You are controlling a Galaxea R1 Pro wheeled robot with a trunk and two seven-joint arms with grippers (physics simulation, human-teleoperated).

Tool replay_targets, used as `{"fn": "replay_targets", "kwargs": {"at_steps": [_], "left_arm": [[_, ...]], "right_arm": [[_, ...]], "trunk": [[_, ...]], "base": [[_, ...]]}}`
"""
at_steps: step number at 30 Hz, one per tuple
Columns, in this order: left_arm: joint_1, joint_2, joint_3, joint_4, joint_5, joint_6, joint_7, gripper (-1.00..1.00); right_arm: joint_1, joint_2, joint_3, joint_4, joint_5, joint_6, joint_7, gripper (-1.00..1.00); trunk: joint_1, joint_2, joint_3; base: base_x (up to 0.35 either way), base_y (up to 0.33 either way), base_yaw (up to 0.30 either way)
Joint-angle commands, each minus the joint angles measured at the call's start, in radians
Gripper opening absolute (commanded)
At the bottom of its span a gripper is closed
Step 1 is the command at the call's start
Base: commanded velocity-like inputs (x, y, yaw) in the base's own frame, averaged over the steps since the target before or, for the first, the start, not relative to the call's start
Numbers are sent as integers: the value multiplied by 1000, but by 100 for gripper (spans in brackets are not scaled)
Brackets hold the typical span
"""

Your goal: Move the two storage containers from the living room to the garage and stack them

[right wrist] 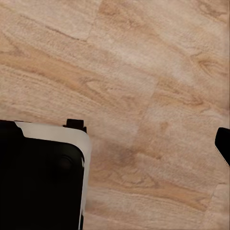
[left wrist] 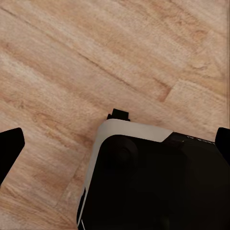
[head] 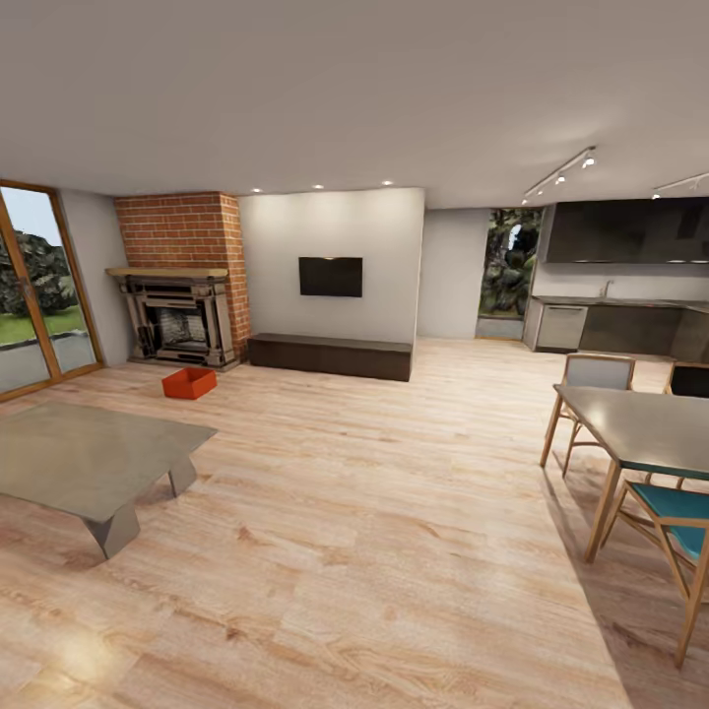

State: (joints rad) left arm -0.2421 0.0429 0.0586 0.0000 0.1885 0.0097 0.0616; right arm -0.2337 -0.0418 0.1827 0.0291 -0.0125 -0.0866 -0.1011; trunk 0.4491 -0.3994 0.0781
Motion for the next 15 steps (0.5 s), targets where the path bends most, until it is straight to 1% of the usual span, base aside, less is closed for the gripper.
{"fn": "replay_targets", "kwargs": {"at_steps": [1, 15], "left_arm": [[0, 0, 5, 0, 3, 1, 1, 100], [0, -1, 5, 0, 2, 1, 1, 100]], "right_arm": [[-1, 0, 6, 3, -1, -5, -3, 100], [-1, -1, 8, 3, -1, -8, -5, 100]], "trunk": [[1, -1, 0], [1, -1, 0]], "base": [[323, 0, 0], [324, 0, 0]]}}
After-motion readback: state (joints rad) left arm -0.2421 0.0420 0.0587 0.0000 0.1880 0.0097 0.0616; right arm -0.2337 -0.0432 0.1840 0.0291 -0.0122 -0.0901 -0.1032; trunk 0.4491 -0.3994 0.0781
